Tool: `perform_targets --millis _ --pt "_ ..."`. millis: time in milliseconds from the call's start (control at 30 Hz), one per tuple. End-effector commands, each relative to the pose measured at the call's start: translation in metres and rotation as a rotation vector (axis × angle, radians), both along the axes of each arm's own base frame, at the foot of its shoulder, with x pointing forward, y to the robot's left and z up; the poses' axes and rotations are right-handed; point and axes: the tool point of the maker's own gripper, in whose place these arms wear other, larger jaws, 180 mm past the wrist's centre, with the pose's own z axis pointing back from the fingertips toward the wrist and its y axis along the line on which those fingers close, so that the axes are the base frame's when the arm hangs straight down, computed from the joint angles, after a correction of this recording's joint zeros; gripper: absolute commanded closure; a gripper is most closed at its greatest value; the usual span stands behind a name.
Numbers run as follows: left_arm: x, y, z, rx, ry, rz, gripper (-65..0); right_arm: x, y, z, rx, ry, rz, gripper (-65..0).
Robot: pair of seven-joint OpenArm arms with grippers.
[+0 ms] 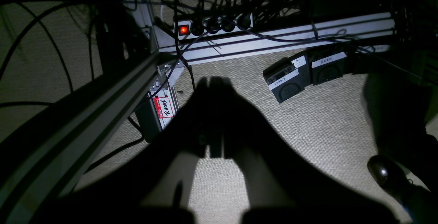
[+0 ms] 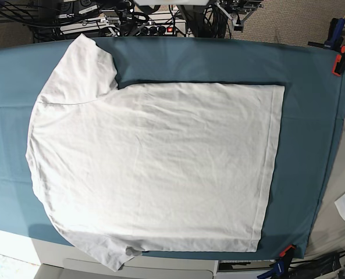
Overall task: Fold the T-shirt properly
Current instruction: 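Move the right gripper toward the shirt's shoulder seam near the collar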
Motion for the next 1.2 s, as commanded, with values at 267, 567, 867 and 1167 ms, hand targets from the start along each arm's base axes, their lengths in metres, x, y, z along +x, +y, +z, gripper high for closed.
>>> perform_targets --millis 267,567,867,1167 --pt "0.001 0.001 0.000 -0.003 -0.008 0.003 0.0 0.008 -0.002 0.002 -0.003 -0.031 -0.003 0.0" --pt "-0.002 0.023 0.000 0.032 -0.006 0.056 0.0 0.012 -0.016 0.004 -0.043 -0.054 0.029 0.0" --pt "-0.038 0.075 0.019 0.093 -0.031 0.034 0.0 -0.015 -0.070 0.024 -0.180 -0.086 0.128 0.0" --pt "-0.074 0.058 0.095 0.049 -0.159 -0.026 0.0 -0.087 -0.081 0.077 -0.220 -0.121 0.220 0.0"
